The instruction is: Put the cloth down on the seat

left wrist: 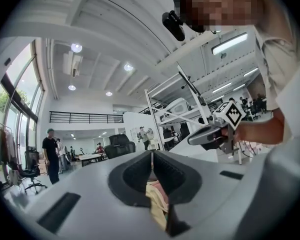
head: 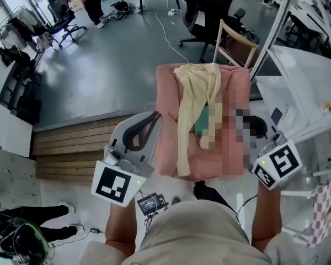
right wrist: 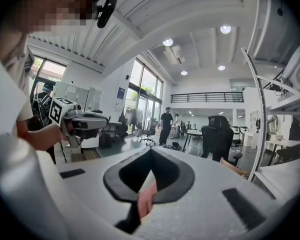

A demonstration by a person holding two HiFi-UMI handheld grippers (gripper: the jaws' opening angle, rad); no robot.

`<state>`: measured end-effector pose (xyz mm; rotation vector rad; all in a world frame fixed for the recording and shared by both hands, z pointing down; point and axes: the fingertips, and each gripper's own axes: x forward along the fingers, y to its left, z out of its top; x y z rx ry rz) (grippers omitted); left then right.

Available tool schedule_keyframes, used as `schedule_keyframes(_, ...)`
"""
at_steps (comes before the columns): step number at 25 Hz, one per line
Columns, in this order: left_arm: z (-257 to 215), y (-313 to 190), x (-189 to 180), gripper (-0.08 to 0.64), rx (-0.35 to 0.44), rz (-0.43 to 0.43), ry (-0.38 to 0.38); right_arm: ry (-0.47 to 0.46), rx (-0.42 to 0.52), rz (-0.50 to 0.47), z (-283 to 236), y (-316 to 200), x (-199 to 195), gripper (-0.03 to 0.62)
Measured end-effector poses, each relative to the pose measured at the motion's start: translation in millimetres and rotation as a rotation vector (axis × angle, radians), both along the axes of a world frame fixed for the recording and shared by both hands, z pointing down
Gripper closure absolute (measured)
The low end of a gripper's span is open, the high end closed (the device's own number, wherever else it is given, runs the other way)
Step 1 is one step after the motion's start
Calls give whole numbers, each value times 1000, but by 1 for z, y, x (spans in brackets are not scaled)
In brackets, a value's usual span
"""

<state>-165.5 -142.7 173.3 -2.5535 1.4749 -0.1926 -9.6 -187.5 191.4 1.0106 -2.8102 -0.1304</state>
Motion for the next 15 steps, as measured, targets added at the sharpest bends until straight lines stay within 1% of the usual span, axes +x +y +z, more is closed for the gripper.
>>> schedule_keyframes(4,-4,22,-6,543,-1,4,8,10,9,2,-10,23,-5,601)
schedule_keyframes(7,10,27,4,543,4,10,6,10,19,6,2,28,6,601)
schedule_keyframes(8,18,19,14,543,1,8,3,7,17,5,10,19,16,601)
schedule_keyframes(10,35,-13,45,543,-13,0,-10,-5,7,-3,29,-15,46,601)
schedule_keyframes(12,47,-54,85,542,-26,-9,-20,-15,-4,-11,42,-57,85,601)
schedule_keyframes(15,52,-110,146,543,-34,-18,-19,-17,-8,-19,47,-114,146,601)
